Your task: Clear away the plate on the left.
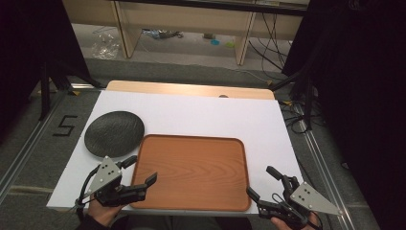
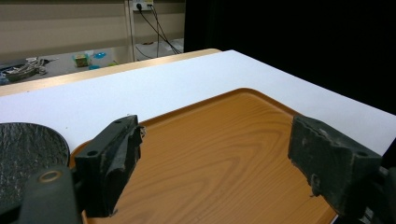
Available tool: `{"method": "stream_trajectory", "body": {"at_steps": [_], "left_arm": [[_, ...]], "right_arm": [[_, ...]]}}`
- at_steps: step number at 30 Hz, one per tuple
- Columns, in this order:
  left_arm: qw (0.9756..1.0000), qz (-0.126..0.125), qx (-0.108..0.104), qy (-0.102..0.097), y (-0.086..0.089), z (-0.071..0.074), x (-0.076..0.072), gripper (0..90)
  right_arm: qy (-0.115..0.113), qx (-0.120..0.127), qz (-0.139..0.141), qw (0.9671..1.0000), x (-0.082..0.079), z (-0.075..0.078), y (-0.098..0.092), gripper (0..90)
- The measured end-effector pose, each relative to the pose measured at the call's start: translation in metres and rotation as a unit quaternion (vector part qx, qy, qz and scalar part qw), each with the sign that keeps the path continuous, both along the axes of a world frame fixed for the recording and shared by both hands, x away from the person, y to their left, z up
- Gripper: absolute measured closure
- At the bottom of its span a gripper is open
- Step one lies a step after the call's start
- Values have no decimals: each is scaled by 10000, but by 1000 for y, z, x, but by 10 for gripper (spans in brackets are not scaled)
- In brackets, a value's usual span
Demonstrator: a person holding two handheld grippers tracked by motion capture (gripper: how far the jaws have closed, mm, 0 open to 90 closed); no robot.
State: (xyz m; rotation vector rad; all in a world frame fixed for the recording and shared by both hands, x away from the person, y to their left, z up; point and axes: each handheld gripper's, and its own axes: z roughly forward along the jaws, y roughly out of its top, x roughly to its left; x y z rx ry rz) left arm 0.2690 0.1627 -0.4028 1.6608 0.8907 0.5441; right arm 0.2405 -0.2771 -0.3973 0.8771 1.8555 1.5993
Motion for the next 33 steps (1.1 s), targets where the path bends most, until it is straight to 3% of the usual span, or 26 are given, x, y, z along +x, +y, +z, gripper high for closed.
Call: {"method": "stream_trajectory", "body": {"at_steps": [20, 33], "left_arm": [[10000, 24, 92, 23, 1, -1, 2, 168], [9998, 109, 99, 142, 6, -2, 8, 166]], "right_arm": [[-28, 31, 35, 10000, 0, 0, 1, 153], [52, -28, 87, 9999, -1, 0, 1, 154]]}}
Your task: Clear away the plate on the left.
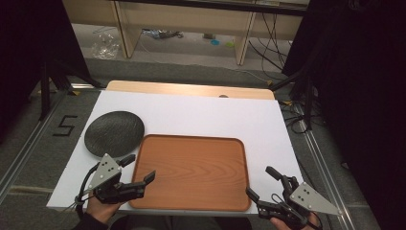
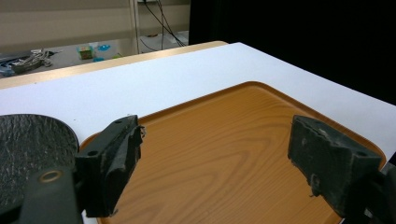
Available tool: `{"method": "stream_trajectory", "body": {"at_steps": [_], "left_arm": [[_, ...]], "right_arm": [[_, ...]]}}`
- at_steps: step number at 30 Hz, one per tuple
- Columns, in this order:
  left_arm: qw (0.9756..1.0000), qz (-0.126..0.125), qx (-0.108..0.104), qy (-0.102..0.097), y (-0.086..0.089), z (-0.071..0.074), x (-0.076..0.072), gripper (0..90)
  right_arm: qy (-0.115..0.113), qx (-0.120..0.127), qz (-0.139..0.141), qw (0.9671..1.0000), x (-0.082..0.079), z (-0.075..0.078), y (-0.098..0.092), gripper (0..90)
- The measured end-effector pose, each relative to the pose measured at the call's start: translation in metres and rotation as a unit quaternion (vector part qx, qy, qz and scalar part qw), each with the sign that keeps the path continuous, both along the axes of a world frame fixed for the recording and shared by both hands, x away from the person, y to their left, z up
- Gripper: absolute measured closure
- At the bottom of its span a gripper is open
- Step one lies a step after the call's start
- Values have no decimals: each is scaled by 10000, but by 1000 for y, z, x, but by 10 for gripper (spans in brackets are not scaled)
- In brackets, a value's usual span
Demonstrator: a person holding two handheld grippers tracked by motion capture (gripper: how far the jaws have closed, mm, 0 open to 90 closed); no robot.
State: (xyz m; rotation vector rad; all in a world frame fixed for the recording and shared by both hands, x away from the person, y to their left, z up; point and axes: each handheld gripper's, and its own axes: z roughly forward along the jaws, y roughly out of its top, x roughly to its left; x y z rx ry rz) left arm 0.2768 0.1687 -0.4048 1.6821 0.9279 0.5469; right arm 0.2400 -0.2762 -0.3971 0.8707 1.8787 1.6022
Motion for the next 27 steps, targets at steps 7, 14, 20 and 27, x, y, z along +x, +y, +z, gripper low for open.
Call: {"method": "stream_trajectory", "body": {"at_steps": [7, 14, 20, 27], "left_arm": [[9999, 126, -15, 68, 7, -1, 6, 166], [9994, 303, -37, 156, 15, -3, 14, 167], [9984, 495, -92, 254, 26, -4, 21, 167], [9934, 927, -383, 557, 53, -7, 35, 167]], "right_arm": [[-3, -5, 0, 10000, 0, 0, 0, 154], [-7, -10, -2, 10000, 0, 0, 0, 154], [-37, 38, 17, 10000, 1, -1, 1, 154], [-35, 28, -30, 10000, 0, 0, 0, 154]]}}
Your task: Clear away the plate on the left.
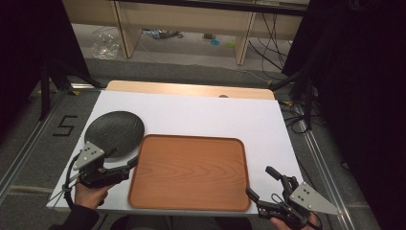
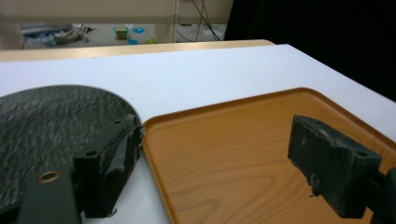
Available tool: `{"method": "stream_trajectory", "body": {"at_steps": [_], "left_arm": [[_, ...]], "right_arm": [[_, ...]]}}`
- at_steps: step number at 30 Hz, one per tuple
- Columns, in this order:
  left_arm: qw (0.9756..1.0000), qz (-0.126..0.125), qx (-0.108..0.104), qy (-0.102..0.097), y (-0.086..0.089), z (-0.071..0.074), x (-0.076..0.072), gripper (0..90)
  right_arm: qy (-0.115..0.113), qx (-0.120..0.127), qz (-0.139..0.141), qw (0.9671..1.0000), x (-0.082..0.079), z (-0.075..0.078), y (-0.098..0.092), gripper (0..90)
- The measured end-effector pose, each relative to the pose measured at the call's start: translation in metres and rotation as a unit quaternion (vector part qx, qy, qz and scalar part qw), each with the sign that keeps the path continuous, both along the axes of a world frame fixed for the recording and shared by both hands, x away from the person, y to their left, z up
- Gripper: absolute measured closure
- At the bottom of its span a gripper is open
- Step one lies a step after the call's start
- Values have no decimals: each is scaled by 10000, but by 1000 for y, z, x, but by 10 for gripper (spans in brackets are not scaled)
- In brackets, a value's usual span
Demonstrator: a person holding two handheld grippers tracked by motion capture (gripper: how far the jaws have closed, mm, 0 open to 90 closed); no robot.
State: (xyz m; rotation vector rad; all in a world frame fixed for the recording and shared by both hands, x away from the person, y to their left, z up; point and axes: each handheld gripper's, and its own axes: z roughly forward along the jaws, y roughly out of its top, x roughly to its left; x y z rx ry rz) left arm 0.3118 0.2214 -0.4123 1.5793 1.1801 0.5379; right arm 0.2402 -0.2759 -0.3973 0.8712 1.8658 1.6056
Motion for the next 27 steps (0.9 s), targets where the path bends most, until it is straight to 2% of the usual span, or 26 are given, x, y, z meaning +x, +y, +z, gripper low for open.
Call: {"method": "stream_trajectory", "body": {"at_steps": [1, 2, 4, 6, 7, 10, 12, 14, 15, 16, 17, 19, 20, 21, 24, 25, 27], "left_arm": [[9999, 59, -42, 81, 4, -1, 2, 167], [9995, 169, -168, 228, 9, -3, 5, 167], [9974, 312, -505, 401, 20, -6, 9, 165], [9954, 476, -646, 526, 29, -9, 13, 166], [9937, 529, -785, 600, 33, -11, 14, 166], [9869, 759, -1073, 936, 44, -17, 19, 170], [9801, 1025, -1152, 1249, 50, -22, 21, 183], [9741, 1117, -1429, 1350, 56, -27, 23, 182], [9707, 1188, -1511, 1439, 59, -29, 23, 187], [9688, 1223, -1557, 1490, 60, -31, 24, 186], [9648, 1264, -1692, 1566, 63, -33, 25, 186], [9599, 1372, -1780, 1674, 66, -36, 27, 186], [9591, 1396, -1783, 1699, 67, -38, 28, 186], [9566, 1453, -1837, 1732, 68, -39, 29, 186], [9520, 1558, -1841, 1885, 71, -43, 31, 191], [9497, 1582, -1899, 1923, 72, -44, 32, 191], [9474, 1617, -1925, 1981, 74, -46, 34, 192]], "right_arm": [[16, -20, 29, 10000, 0, 0, 0, 154], [32, -13, 49, 10000, 0, 0, 0, 154], [38, -8, 50, 10000, 0, 0, 0, 154], [49, -39, 30, 10000, 0, 1, -1, 154], [45, -54, 14, 10000, 0, 1, -2, 154], [34, 43, 65, 10000, 0, 1, -1, 154], [68, -7, 71, 10000, -1, 1, -1, 154], [55, -24, 39, 10000, 0, 1, -1, 154], [45, -24, 27, 10000, 0, 1, -1, 154], [55, -38, 26, 10000, 0, 1, -1, 154], [58, -33, 28, 10000, 0, 1, -1, 154], [81, -26, 36, 10000, 0, 1, -1, 154], [81, -26, 36, 10000, 0, 1, -1, 154], [80, -25, 36, 10000, 0, 1, -1, 154], [67, -32, 32, 10000, 0, 1, -2, 154], [58, -24, 29, 10000, 0, 1, -2, 154], [57, -29, 30, 10000, 0, 1, -2, 154]]}}
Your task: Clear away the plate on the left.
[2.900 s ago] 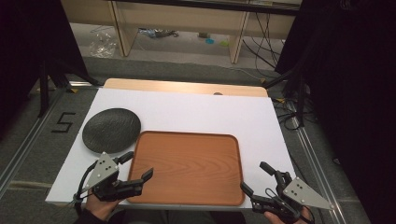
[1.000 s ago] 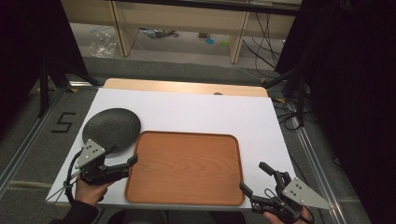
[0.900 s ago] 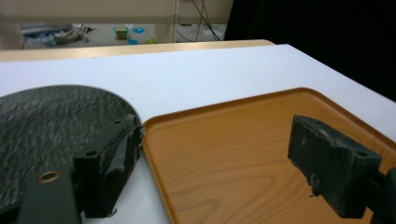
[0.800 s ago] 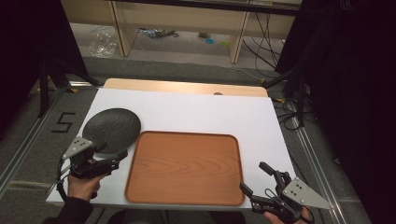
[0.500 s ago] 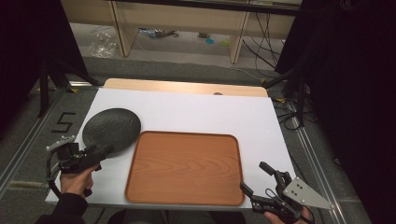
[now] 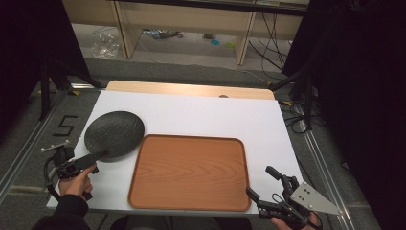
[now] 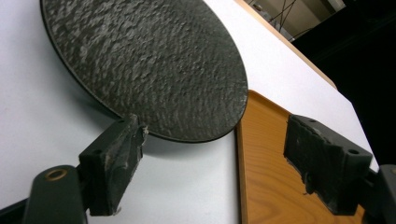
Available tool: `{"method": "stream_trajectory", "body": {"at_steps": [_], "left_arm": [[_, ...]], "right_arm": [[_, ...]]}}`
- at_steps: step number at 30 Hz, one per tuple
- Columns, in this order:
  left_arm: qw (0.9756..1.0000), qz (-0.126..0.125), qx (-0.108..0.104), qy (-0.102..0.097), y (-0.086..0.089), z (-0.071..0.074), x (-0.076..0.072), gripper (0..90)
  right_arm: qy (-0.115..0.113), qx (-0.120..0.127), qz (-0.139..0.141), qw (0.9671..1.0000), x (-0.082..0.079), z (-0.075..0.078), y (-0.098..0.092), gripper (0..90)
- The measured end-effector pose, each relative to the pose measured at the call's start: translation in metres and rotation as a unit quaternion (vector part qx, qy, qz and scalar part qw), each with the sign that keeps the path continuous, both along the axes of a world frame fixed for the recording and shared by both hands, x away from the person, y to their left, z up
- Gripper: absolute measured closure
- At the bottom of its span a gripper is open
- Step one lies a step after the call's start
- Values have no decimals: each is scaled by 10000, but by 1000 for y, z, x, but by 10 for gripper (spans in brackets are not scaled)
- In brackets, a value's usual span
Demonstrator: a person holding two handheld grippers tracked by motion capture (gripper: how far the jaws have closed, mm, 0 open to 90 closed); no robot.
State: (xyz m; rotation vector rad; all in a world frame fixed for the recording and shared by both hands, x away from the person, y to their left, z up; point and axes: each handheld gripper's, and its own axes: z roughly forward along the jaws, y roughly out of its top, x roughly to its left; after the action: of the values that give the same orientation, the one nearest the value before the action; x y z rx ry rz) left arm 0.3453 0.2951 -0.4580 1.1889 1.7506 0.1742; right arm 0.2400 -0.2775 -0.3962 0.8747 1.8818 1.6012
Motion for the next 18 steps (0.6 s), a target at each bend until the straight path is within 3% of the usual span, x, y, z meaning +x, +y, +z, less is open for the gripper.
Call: {"method": "stream_trajectory", "body": {"at_steps": [3, 5, 7, 11, 13, 18], "left_arm": [[9999, 19, -100, 52, 2, -4, 4, 199], [9995, 11, -150, 263, 5, -6, 5, 202], [9986, 77, -379, 352, 7, -9, 7, 206], [9974, 75, -662, 274, 13, -20, 10, 218], [9939, 186, -1008, 415, 11, -21, 11, 223], [9942, 232, -905, 530, 12, -22, 15, 225]], "right_arm": [[-6, 54, 44, 10000, 0, 0, 1, 154], [25, 19, 36, 10000, 0, 0, 0, 154], [0, 3, 1, 10000, 0, 0, 0, 154], [-2, -15, -1, 10000, 0, 0, 0, 154], [10, -10, 0, 10000, 0, 0, 0, 155], [1, 51, 53, 10000, 0, 0, 1, 155]]}}
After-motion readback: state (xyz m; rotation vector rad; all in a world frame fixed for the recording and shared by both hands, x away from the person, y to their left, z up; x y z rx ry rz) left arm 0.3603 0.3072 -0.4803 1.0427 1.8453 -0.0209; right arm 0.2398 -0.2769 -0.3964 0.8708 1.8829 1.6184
